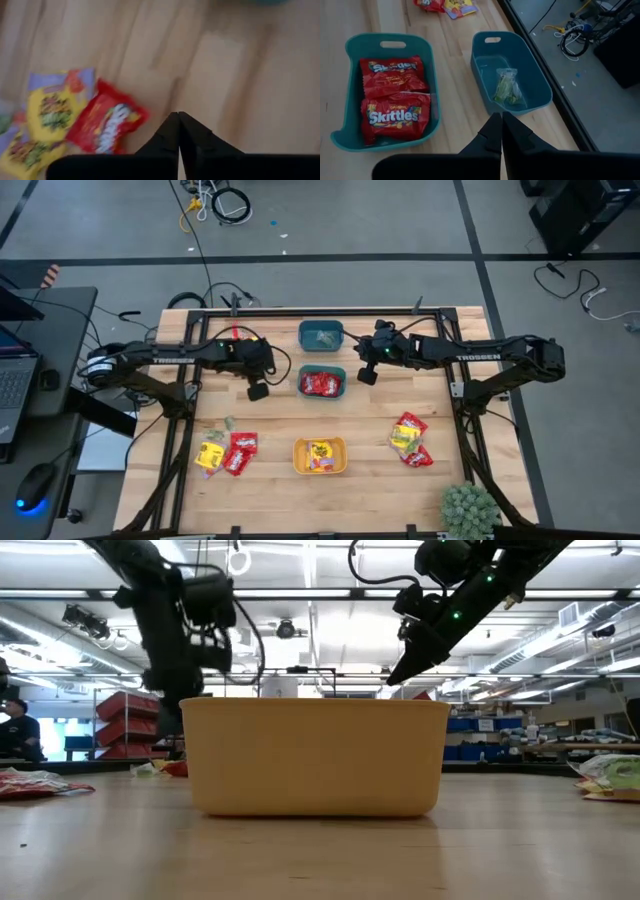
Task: Sort candy
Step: Put the red candy into the green bin
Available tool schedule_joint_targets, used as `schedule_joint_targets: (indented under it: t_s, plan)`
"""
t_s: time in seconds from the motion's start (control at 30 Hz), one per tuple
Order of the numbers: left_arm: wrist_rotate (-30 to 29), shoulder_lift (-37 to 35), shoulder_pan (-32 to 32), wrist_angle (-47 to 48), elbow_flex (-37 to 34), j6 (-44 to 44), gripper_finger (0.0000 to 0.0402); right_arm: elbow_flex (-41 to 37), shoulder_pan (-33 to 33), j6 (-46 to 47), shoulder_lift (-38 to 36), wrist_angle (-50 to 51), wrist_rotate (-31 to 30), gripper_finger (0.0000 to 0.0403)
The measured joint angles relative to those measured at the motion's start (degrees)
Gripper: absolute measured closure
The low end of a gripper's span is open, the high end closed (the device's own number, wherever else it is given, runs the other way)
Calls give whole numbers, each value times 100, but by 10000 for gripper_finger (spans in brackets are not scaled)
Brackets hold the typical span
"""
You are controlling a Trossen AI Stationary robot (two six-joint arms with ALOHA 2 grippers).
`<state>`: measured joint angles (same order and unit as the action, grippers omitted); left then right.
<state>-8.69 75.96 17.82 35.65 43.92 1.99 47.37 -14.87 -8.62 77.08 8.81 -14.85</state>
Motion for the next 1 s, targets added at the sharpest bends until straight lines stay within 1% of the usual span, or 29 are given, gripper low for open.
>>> schedule_joint_targets:
  t_s: [0.1,0.23,0.3,0.43,0.53,0.6,0.67,0.77,0.83,0.9,1.0]
  plan:
    - [-390,32,56,-14,-149,254,364,-1,0,-6,0,-21,2,401]
    - [-761,29,73,-154,-212,366,314,-2,0,-11,0,-21,2,402]
    - [-888,55,71,-202,-214,410,285,-2,0,-11,0,-21,4,402]
    - [-946,247,84,-279,-242,528,232,-1,0,-11,0,-19,10,401]
    - [-1025,469,135,-363,-356,558,205,-2,0,-11,0,-17,100,402]
    - [-1289,609,199,-431,-421,565,194,-2,0,-12,2,-19,107,402]
    - [-1483,693,290,-544,-441,591,189,0,0,-13,2,-19,112,402]
    - [-1512,800,415,-613,-485,682,190,-1,0,-13,2,-19,120,401]
    - [-1500,845,486,-648,-483,683,199,-2,0,-12,2,-19,122,402]
    - [-1401,881,542,-625,-483,689,222,-2,0,-11,2,-19,122,402]
    - [-1308,883,554,-604,-479,683,278,-2,0,-11,2,-19,122,402]
